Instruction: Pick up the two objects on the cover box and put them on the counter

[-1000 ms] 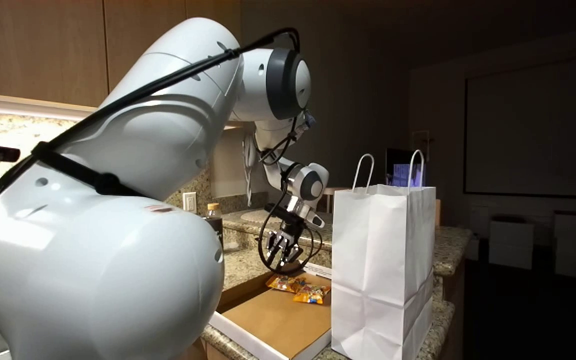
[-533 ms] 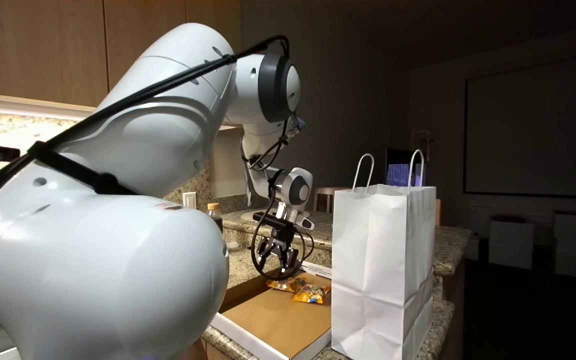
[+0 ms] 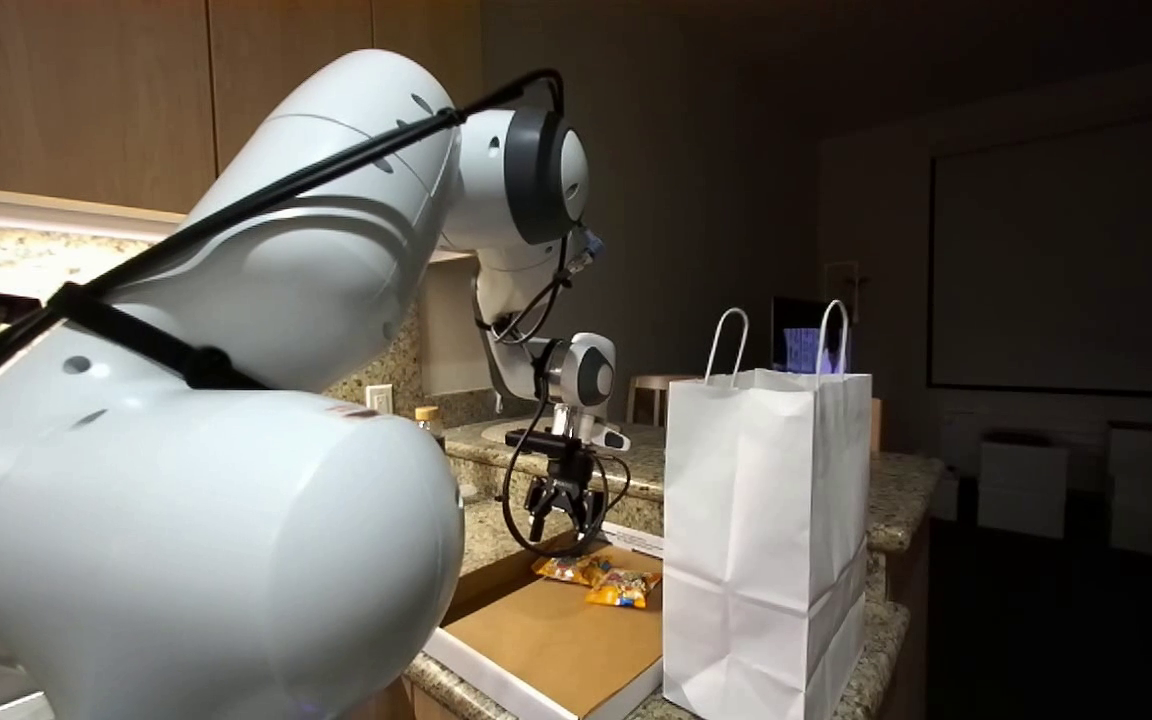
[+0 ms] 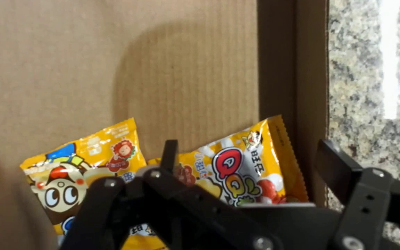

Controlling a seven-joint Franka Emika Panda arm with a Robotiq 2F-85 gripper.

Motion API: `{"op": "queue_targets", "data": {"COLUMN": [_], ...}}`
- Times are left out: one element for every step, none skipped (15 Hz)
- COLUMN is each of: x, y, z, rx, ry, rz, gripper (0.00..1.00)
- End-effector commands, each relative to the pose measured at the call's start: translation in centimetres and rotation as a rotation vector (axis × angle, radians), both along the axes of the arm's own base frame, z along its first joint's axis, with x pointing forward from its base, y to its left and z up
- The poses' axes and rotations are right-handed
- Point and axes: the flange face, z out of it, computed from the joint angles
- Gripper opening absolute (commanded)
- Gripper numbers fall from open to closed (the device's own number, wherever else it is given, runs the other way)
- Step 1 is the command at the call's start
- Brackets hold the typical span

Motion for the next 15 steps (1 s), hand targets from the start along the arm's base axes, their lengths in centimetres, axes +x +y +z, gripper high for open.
{"op": "queue_targets", "data": {"x": [0.4,0.5,0.5,0.5,0.4,0.4,0.4,0.5,0.6,0.8,0.9,1.1,1.2,1.3,1.5], "y": [-1.2,-1.2,-1.2,-1.0,-0.8,-0.7,-0.7,-0.7,-0.7,-0.8,-0.9,-1.0,-1.2,-1.4,-1.6], "z": [0.5,0.3,0.1,-0.2,-0.6,-1.0,-1.3,-1.7,-2.1,-2.5,-2.9,-3.3,-3.6,-3.8,-4.0], "rx": [-0.028,-0.038,-0.051,-0.072,-0.090,-0.109,-0.122,-0.133,-0.141,-0.145,-0.146,-0.146,-0.145,-0.144,-0.143], "ry": [0.007,0.009,0.010,0.010,0.012,0.014,0.018,0.024,0.032,0.038,0.045,0.053,0.057,0.061,0.063], "rz": [-0.032,-0.031,-0.032,-0.030,-0.027,-0.029,-0.030,-0.035,-0.040,-0.043,-0.049,-0.053,-0.057,-0.063,-0.066], "gripper": [1.00,1.00,1.00,1.00,1.00,1.00,1.00,1.00,1.00,1.00,1.00,1.00,1.00,1.00,1.00]}}
